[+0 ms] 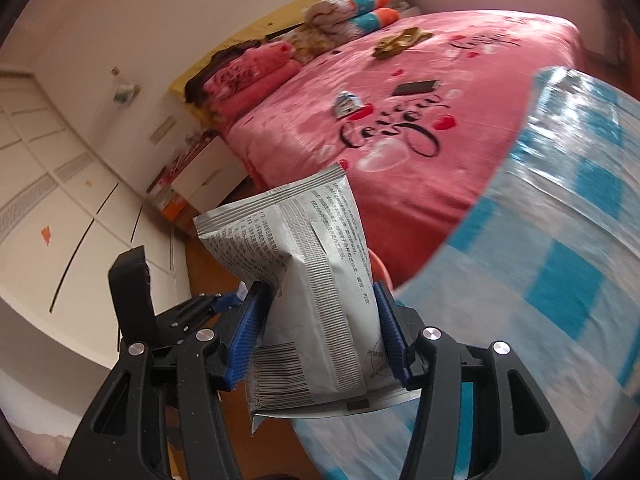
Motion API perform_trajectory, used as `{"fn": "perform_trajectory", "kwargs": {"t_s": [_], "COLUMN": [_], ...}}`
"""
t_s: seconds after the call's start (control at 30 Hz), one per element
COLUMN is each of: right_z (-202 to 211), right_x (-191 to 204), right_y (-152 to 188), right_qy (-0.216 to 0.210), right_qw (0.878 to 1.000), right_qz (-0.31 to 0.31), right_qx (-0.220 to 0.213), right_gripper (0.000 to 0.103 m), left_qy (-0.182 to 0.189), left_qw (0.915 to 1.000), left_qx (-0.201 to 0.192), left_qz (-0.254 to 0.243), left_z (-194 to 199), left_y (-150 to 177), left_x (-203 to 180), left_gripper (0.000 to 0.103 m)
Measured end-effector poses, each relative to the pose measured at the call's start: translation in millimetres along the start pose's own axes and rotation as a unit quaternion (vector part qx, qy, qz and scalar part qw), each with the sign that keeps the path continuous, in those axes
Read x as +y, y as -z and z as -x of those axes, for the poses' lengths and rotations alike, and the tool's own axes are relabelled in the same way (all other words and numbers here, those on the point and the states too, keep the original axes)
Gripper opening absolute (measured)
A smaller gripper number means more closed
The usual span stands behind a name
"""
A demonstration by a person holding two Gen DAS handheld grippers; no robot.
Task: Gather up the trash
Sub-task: 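Lift and carry the pouch with left tool while right tool carries the paper bag to the bucket, then open both tools to drop the pouch and paper bag into the bucket, then move both tools back over the remaining trash on the table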
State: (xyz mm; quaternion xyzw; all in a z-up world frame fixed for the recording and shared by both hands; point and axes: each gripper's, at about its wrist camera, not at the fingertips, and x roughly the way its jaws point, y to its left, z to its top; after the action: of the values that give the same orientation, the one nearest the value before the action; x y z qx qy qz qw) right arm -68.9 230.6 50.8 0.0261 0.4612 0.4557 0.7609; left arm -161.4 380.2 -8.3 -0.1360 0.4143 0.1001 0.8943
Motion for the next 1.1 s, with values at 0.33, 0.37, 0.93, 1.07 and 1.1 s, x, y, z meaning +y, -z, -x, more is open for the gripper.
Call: {"fn": "perform_trajectory", "kwargs": {"t_s": [0.33, 0.37, 0.93, 1.07, 1.1], "right_z": [1, 5, 52, 62, 65], "right_x": [-18, -20, -51, -59, -62], "right_y": [12, 15, 57, 62, 64], "right_qy": [0.021, 0.032, 0.076, 0.080, 0.080], "right_qw": [0.999, 0.999, 0.994, 0.992, 0.992], "right_qz": [-0.030, -0.028, -0.029, -0.036, -0.038], "right_qx": [-0.018, -0.021, -0.077, -0.088, -0.092], "right_gripper": [0.089, 0.089, 0.094, 0.094, 0.094], "left_qy": [-0.053, -0.050, -0.028, -0.040, -0.045], "left_qw": [0.9978, 0.9980, 0.9987, 0.9982, 0.9978], "left_qx": [0.024, 0.022, -0.042, -0.042, -0.043], "left_qz": [0.031, 0.032, 0.005, -0.017, -0.024], "left_z": [-15, -15, 7, 14, 16], "left_y": [12, 12, 3, -1, -2], "left_x": [30, 29, -6, -19, -24], "left_gripper": [0.079, 0.079, 0.081, 0.081, 0.081]}}
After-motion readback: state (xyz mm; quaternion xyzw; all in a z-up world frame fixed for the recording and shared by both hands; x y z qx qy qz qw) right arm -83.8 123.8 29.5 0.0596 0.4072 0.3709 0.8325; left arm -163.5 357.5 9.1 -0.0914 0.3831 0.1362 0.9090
